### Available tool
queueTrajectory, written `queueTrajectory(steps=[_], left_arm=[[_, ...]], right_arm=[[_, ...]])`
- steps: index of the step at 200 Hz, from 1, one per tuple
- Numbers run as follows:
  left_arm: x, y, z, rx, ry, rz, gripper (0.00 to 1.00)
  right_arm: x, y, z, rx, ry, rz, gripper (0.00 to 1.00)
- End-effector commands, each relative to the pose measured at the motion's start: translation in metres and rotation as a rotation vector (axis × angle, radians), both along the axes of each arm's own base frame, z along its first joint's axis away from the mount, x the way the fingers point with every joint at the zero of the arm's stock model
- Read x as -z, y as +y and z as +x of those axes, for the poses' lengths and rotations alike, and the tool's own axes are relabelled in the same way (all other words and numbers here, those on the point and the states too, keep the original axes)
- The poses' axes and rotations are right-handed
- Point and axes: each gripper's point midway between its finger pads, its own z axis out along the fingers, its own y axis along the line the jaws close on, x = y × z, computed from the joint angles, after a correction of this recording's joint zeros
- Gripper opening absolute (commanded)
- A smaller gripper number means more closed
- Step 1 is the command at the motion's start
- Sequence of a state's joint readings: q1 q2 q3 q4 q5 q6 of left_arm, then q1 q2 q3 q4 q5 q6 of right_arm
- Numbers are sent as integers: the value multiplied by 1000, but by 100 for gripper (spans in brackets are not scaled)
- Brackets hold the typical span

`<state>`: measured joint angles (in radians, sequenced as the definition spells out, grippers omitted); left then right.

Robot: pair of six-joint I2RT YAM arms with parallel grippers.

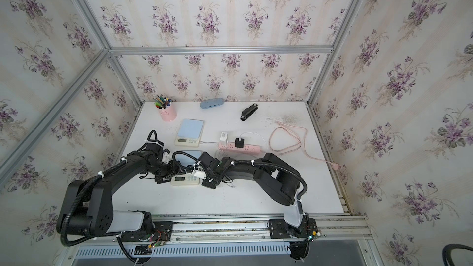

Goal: Charge the electronic scale
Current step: Insert the charging cable into the electronic scale.

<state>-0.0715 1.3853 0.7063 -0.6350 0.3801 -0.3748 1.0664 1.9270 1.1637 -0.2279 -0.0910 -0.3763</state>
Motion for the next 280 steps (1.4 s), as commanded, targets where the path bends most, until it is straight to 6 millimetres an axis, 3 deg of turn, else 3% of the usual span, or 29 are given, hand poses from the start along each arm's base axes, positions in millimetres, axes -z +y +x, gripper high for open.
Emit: queueTrajectory(steps=[1, 107, 147, 212, 251, 280], left_arm=[[-5, -6, 2, 20, -11, -37, 82], [5, -26, -3, 76, 55, -129, 79], [7, -34, -8, 96, 67, -137, 78], [-3, -38, -7, 83, 28, -163, 79], [-4, -34, -2, 75, 10, -139, 82], [-19, -28, 7, 77, -60, -95, 85]], right_arm=[[3, 1, -5, -38, 11, 10, 0], [-3, 30, -11, -211, -13, 119, 0], [-3, 47, 7, -95, -5, 126, 0], [-18, 66, 7, -6, 66, 243, 0], [-22, 58, 9, 20, 42, 225, 13], [-23, 42, 9, 40, 19, 174, 29]])
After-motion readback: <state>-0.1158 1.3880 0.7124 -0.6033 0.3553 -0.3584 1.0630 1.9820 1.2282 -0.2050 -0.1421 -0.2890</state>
